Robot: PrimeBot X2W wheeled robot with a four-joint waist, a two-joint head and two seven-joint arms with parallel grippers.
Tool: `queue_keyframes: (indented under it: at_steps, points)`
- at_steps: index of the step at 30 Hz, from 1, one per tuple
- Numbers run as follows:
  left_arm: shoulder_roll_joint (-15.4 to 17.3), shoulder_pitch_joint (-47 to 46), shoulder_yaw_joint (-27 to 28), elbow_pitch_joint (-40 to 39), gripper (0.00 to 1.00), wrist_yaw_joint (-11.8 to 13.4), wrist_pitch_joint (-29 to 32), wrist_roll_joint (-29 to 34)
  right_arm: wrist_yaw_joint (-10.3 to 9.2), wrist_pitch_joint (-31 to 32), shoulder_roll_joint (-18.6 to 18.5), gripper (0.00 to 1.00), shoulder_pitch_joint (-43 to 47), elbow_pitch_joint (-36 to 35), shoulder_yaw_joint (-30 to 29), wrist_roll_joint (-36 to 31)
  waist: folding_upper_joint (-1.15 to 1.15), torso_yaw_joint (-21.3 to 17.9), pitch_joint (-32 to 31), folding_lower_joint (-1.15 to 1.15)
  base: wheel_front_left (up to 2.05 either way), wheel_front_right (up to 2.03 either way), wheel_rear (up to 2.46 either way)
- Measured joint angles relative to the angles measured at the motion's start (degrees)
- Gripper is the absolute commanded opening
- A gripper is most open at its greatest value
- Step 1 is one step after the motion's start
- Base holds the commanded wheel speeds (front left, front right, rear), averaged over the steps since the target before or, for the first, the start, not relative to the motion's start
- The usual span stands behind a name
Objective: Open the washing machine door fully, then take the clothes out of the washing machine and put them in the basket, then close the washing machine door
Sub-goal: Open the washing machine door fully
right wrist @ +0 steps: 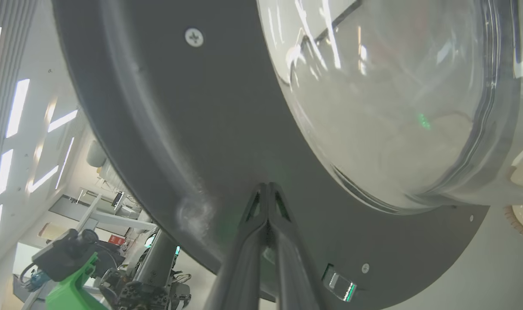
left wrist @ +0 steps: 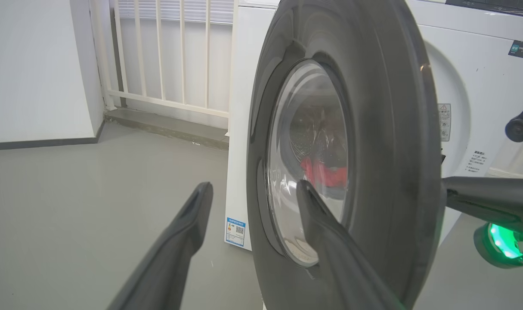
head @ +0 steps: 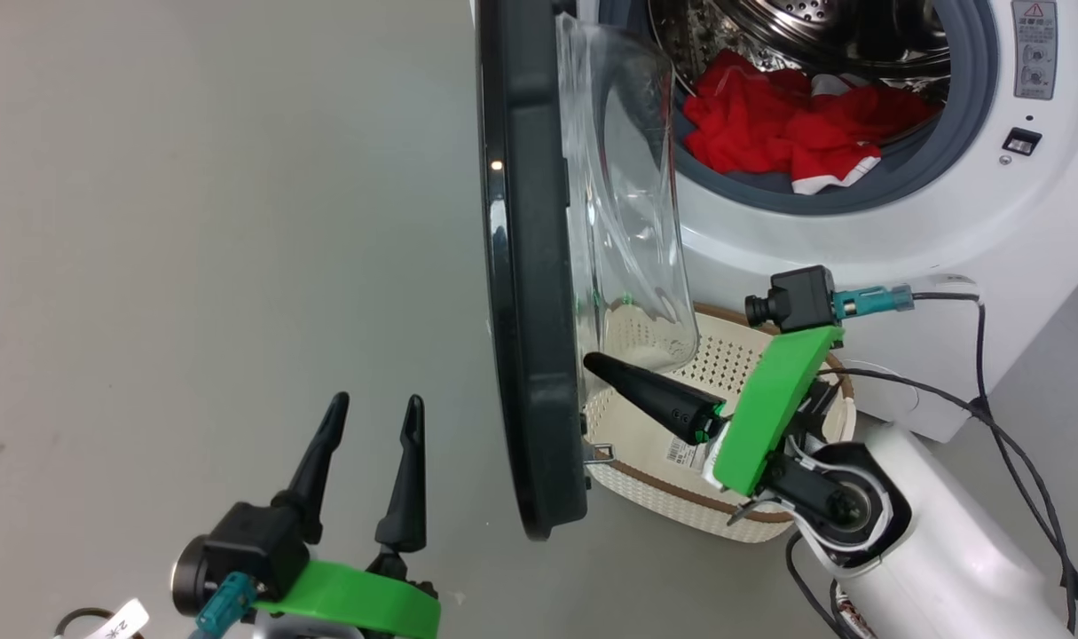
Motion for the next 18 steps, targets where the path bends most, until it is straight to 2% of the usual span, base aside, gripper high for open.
queue_keyframes:
  at_steps: [2,4,5,11,18]
  points:
    - [0.0,0.1,0.1,0.0,1.0,0.0,0.0,0.0,0.0,-2.1,-0.2,0.43,0.9,-1.7,0.0,-2.8,0.0,0.0,-0.1,0.0,0.0,0.0,0.0]
    - [0.0,0.2,0.3,0.0,1.0,0.0,0.0,-0.1,0.0,-5.3,-0.4,0.9,1.8,-3.7,-0.1,-6.9,0.0,-0.1,-0.2,0.0,0.0,0.0,0.0]
    - [0.0,0.3,0.3,0.0,1.0,0.0,0.0,-0.2,0.0,-7.2,-0.6,1.0,2.1,-4.3,-0.2,-9.4,0.0,-0.1,-0.3,0.0,0.0,0.0,0.0]
    - [0.0,1.3,0.7,-0.4,1.0,1.0,-0.5,-0.4,0.0,-18.2,-2.3,1.0,4.1,-7.3,-1.5,-28.1,0.0,-0.2,-0.7,0.0,0.0,0.0,0.0]
    - [0.1,1.4,1.1,-1.2,1.0,2.0,-1.1,0.2,0.05,-27.3,0.6,1.0,9.9,-9.9,-5.8,-45.9,0.0,-0.8,-0.6,0.0,0.0,0.0,0.0]
